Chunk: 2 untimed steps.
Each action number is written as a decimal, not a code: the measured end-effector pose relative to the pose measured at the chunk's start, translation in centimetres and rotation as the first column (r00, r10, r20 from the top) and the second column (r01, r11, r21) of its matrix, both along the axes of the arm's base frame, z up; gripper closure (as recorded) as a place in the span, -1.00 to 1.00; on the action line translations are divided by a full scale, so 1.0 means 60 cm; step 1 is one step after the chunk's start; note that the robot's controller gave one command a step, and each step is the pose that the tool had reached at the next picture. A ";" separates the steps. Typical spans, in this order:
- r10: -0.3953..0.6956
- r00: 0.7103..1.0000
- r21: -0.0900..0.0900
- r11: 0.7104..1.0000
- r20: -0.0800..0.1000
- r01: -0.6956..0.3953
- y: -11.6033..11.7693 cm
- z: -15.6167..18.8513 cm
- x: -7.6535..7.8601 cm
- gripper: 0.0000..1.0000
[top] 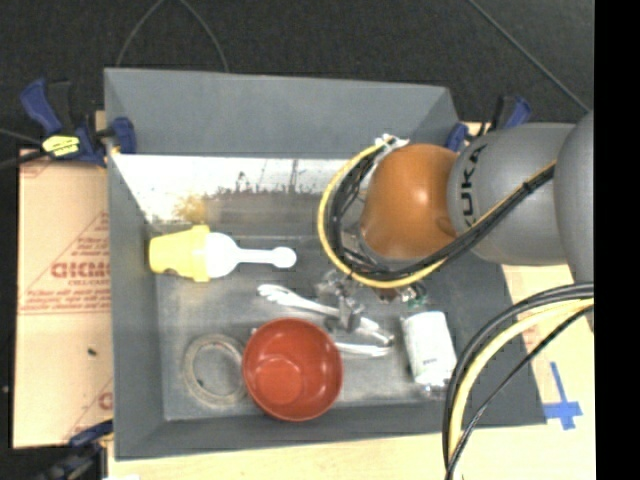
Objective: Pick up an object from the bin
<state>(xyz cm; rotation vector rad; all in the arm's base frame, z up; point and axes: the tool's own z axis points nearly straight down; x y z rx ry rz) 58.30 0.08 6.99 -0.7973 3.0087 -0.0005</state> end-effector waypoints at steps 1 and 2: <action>-0.101 0.995 0.003 0.995 0.021 0.101 -0.023 0.051 0.010 1.00; -0.104 0.994 0.002 0.995 0.021 0.104 -0.019 0.054 0.009 1.00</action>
Offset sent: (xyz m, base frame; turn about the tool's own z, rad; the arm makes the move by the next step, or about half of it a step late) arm -0.0020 0.0090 0.0174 0.0043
